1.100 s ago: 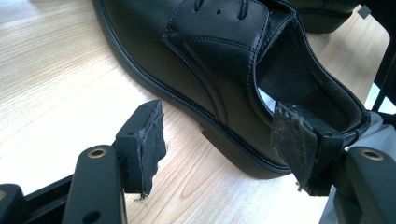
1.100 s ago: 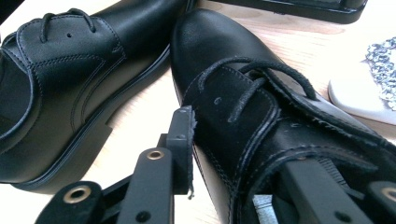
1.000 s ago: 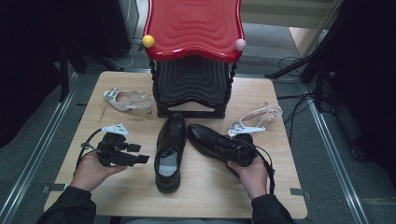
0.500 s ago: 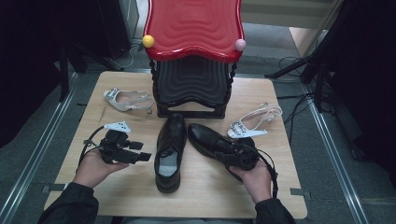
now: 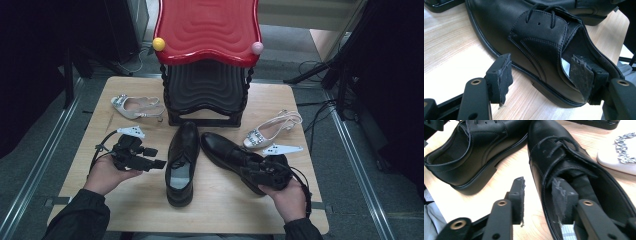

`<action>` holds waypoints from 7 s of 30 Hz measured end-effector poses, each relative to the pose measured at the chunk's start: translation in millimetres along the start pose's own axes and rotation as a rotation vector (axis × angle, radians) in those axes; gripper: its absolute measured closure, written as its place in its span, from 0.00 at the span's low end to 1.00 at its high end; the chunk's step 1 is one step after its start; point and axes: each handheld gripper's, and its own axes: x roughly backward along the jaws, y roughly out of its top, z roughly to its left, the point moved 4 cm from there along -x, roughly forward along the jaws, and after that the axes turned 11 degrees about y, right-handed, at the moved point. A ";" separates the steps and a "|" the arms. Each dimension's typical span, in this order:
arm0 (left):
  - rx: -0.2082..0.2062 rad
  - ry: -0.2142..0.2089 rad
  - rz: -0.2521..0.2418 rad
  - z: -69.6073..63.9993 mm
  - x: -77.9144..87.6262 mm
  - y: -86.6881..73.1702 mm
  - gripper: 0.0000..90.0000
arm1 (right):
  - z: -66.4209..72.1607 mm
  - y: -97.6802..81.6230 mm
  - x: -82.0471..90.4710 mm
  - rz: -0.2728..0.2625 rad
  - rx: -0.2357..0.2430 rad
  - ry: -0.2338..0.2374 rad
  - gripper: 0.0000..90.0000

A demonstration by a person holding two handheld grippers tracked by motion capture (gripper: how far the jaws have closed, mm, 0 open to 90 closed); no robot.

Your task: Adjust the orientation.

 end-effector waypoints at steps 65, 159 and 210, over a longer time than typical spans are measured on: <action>0.022 0.020 -0.004 1.4 7.6 -10.6 0.38 | 17.4 13.7 -34.4 0.140 0.086 0.084 1.00; 0.054 0.023 0.081 24.8 -53.2 -7.2 1.00 | -37.3 -3.3 -52.7 0.052 -0.087 -0.040 1.00; 0.050 -0.070 0.123 -30.0 -71.9 -9.6 1.00 | -44.9 18.9 -60.7 0.023 -0.113 -0.069 1.00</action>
